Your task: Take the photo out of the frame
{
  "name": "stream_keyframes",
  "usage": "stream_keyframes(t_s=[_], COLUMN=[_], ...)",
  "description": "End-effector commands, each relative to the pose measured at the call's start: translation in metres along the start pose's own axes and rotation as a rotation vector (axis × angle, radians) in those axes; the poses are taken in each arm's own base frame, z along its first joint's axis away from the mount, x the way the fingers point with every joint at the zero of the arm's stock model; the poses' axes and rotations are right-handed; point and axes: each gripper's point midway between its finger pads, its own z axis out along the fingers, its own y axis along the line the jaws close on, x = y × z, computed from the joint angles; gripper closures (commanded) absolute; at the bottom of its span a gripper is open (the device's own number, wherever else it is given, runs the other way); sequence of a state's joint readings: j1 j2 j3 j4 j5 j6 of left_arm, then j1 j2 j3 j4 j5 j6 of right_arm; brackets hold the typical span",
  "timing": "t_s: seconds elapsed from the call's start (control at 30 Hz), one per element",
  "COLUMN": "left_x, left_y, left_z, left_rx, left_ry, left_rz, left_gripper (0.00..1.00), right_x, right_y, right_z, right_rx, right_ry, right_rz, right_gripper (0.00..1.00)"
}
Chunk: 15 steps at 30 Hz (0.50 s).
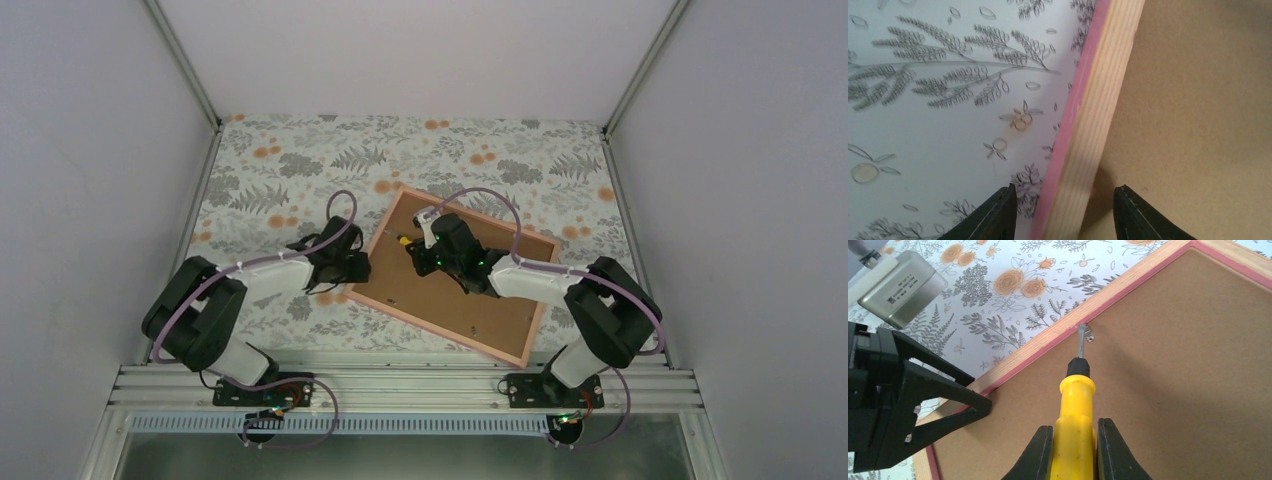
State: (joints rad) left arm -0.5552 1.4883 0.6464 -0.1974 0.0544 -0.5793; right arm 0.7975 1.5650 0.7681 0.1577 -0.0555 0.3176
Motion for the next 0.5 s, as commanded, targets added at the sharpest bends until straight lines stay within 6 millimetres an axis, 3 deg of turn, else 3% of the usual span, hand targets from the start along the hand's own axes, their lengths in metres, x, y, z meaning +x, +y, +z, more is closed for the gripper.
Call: stream_keyframes(t_s=[0.0,0.1,0.2,0.47], left_x=[-0.018,-0.049,-0.066,-0.077], left_y=[0.007,-0.003,-0.010,-0.017], left_z=[-0.003,0.001,0.010,0.031], left_rx=[-0.113,-0.144,-0.163,-0.137], left_ry=[0.003,-0.031,-0.035,0.008], left_rz=[0.089,0.185,0.250,0.300], left_gripper=[0.48,0.45,0.46,0.48], right_x=[-0.006,-0.008,-0.011,-0.008], right_y=[-0.010,-0.017,-0.020,-0.019], right_z=[-0.003,-0.008,-0.013,-0.019], right_rx=[0.058,0.096,0.109,0.095], right_ry=[-0.043,-0.064,-0.077,-0.078], right_rz=[0.008,0.021,0.025,0.023], right_gripper=[0.96,0.96,0.96,0.96])
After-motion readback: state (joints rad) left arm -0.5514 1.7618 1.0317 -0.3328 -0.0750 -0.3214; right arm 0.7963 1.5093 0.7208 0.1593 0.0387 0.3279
